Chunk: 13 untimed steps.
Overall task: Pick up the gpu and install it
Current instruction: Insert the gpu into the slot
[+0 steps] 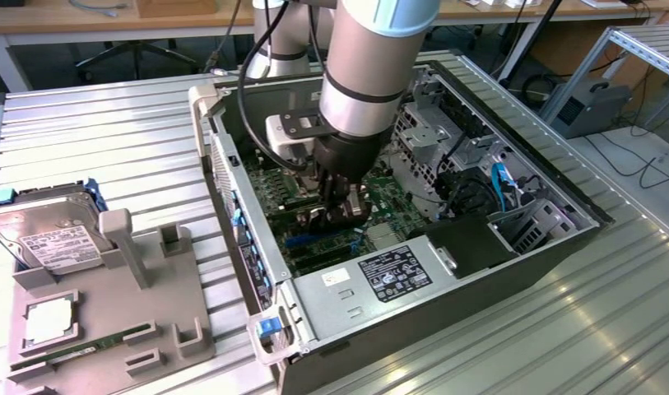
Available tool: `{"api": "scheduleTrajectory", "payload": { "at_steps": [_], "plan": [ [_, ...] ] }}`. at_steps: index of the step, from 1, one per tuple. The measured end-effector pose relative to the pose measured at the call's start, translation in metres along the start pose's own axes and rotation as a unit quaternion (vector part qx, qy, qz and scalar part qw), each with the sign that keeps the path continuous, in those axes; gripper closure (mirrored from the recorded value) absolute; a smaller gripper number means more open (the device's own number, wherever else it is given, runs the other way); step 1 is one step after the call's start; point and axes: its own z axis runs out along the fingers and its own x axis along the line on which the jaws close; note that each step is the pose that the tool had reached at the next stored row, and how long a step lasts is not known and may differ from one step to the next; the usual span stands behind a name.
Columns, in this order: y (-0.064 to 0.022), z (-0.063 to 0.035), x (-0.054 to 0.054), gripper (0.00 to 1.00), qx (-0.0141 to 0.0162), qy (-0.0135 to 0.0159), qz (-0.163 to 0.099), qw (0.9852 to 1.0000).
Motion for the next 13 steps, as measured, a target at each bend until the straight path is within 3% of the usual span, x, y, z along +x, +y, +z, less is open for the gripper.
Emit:
{"api": "scheduleTrajectory", "payload": {
  "at_steps": [4, 6, 13],
  "plan": [
    [0.0005, 0.0001, -0.0002, 0.73, 0.0001, 0.0004, 0.0, 1.0],
    [0.0006, 0.0001, -0.0009, 0.73, 0.0009, 0.0088, 0.0, 1.0],
    [0.0008, 0.0006, -0.003, 0.73, 0.0009, 0.0093, -0.001, 1.0]
  ]
}}
